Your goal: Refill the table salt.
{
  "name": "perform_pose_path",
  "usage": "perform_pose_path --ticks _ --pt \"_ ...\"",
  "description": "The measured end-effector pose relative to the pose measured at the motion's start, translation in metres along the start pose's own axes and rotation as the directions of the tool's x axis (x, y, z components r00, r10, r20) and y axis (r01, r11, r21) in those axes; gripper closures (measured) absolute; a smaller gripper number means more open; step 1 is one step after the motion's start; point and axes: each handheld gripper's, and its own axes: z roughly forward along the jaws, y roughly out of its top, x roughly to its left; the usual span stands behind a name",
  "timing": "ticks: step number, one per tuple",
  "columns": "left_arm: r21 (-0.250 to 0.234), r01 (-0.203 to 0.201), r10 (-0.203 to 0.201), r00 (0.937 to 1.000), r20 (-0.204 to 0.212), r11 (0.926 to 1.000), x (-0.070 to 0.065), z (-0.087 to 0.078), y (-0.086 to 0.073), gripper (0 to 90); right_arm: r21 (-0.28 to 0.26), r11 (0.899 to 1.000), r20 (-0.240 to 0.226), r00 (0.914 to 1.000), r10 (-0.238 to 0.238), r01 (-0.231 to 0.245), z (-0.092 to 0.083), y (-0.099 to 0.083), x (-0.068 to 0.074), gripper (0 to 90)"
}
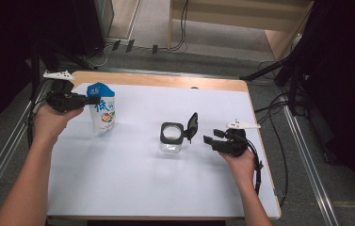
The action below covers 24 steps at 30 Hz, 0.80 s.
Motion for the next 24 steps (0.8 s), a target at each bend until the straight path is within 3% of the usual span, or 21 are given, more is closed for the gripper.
perform_pose_path --ticks 4,12,17,24 --pt "-0.005 0.005 -0.005 0.9998 0.018 1.0000 -0.014 0.001 0.001 90.0 -0.005 1.000 0.000 1.0000 0.006 -0.006 -0.003 0.002 0.001 43.3" --pt "-0.039 0.029 -0.025 0.9939 0.107 0.9988 -0.034 0.005 -0.006 90.0 -0.016 1.000 -0.032 0.9993 -0.019 0.018 -0.012 0.013 0.014 48.7" --pt "-0.028 -0.012 0.015 0.9936 0.112 0.9995 -0.051 0.002 -0.002 90.0 -0.030 0.999 -0.061 0.9976 -0.033 0.031 -0.022 0.016 0.027 49.3" --pt "-0.032 -0.017 0.021 0.9904 0.137 0.9993 -0.062 0.001 0.001 90.0 -0.020 0.997 -0.095 0.9928 -0.073 0.072 -0.036 0.013 0.051 55.8"
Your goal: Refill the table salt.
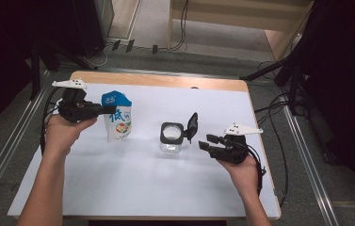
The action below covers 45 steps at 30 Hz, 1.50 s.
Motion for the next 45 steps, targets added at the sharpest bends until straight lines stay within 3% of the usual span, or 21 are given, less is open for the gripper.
perform_pose_path --ticks 9,16,21,27,33,36,45 --pt "0.014 -0.021 0.020 0.9995 0.026 0.9997 -0.009 0.008 0.006 90.0 -0.009 0.999 -0.039 0.9981 -0.048 0.048 -0.004 -0.006 0.031 59.7" --pt "0.016 -0.034 0.033 0.9988 0.036 0.9993 -0.017 0.015 0.009 90.0 0.001 0.996 -0.089 0.9925 -0.084 0.085 0.005 -0.008 0.057 61.2" --pt "0.024 -0.030 0.029 0.9986 0.043 0.9993 -0.021 0.015 0.008 90.0 0.021 0.993 -0.124 0.9864 -0.109 0.112 0.017 -0.008 0.071 60.6" --pt "0.035 -0.037 0.035 0.9985 0.042 0.9987 -0.027 0.016 0.005 90.0 0.029 0.994 -0.153 0.9828 -0.104 0.109 0.033 -0.008 0.081 59.8" --pt "0.034 -0.041 0.039 0.9979 0.051 0.9986 -0.033 0.011 0.004 90.0 0.032 0.989 -0.180 0.9740 -0.137 0.145 0.046 -0.008 0.093 57.6" --pt "0.033 -0.043 0.041 0.9980 0.048 0.9985 -0.036 0.009 0.003 90.0 0.029 0.983 -0.168 0.9702 -0.175 0.182 0.055 -0.007 0.103 56.6" --pt "0.026 -0.035 0.034 0.9972 0.067 0.9990 -0.045 0.001 -0.001 90.0 0.053 0.978 -0.223 0.9570 -0.186 0.202 0.102 -0.009 0.121 55.2"
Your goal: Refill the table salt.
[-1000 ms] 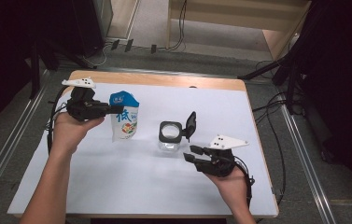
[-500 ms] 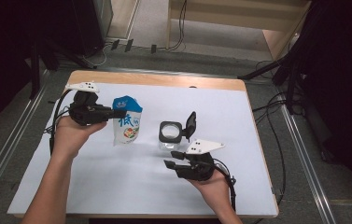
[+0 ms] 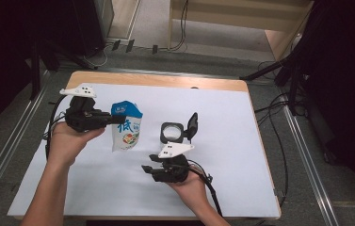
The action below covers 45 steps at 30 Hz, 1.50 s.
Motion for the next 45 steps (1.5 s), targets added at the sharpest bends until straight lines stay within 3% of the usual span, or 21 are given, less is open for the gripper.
perform_pose_path --ticks 3,7,15,22,28,33,37,40,45 --pt "-0.009 0.006 -0.006 0.9999 0.014 0.9999 -0.004 -0.003 -0.001 90.0 0.006 1.000 0.024 0.9993 -0.028 0.028 0.012 0.003 0.001 54.2" --pt "-0.015 -0.005 0.006 0.9997 0.022 0.9999 -0.011 -0.007 -0.001 90.0 -0.014 1.000 0.008 0.9999 0.010 -0.010 0.026 0.008 -0.003 53.3" --pt "-0.022 -0.021 0.022 0.9995 0.022 0.9995 -0.027 -0.010 0.000 90.0 -0.011 1.000 0.060 0.9982 -0.001 0.002 0.052 0.010 -0.006 53.1" --pt "-0.021 0.010 -0.009 0.9977 0.066 0.9997 -0.027 -0.007 -0.001 90.0 -0.037 0.999 0.067 0.9972 0.033 -0.031 0.060 0.012 -0.009 53.1" --pt "-0.009 0.031 -0.030 0.9951 0.094 0.9995 -0.026 0.000 -0.001 90.0 -0.054 0.998 0.104 0.9946 -0.004 0.009 0.059 0.014 -0.006 55.0" --pt "-0.005 0.010 -0.010 0.9989 0.045 0.9999 -0.028 0.005 0.000 90.0 -0.046 0.999 0.080 0.9968 0.001 0.003 0.060 0.012 -0.004 56.4" --pt "0.010 -0.021 0.021 0.9997 -0.010 0.9997 -0.031 0.014 0.003 90.0 -0.036 0.999 0.067 0.9974 -0.029 0.031 0.059 0.011 0.000 57.0" --pt "0.024 -0.031 0.031 0.9995 -0.008 0.9992 -0.032 0.025 0.006 90.0 -0.021 0.999 0.072 0.9963 -0.047 0.049 0.059 0.009 0.000 57.5" --pt "0.035 -0.026 0.025 0.9996 0.009 0.9991 -0.027 0.037 0.010 90.0 -0.013 1.000 0.052 0.9984 -0.024 0.024 0.056 0.004 -0.003 56.5"
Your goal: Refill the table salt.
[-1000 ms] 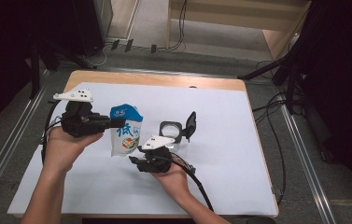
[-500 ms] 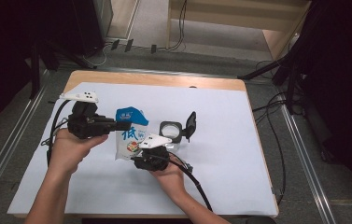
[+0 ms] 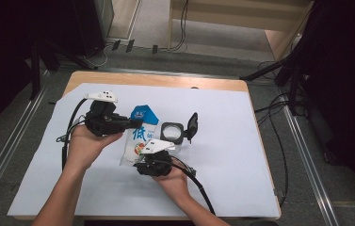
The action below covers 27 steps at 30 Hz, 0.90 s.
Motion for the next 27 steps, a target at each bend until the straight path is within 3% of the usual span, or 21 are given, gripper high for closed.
perform_pose_path --ticks 3,6,14,21,27 --pt "0.003 0.004 -0.004 1.0000 0.007 1.0000 0.003 0.003 0.001 90.0 -0.005 1.000 -0.006 0.9999 0.008 -0.008 -0.004 -0.003 -0.001 51.5" --pt "0.000 0.017 -0.016 0.9996 0.021 0.9999 0.006 0.005 0.001 90.0 -0.021 1.000 0.021 0.9996 -0.018 0.019 -0.009 -0.004 0.000 45.6" --pt "0.018 0.006 -0.006 0.9991 0.043 0.9998 0.007 0.017 0.004 90.0 -0.042 0.997 0.020 0.9979 -0.062 0.063 -0.015 -0.006 0.009 44.7" --pt "0.009 0.021 -0.021 0.9977 0.064 0.9997 0.010 0.026 0.002 89.1 -0.037 0.999 0.036 0.9987 -0.036 0.037 -0.018 -0.007 0.007 48.5" --pt "0.030 0.015 -0.017 0.9983 0.055 0.9994 0.009 0.028 -0.003 86.2 -0.028 1.000 0.045 0.9989 -0.013 0.014 -0.018 -0.009 0.005 48.6"
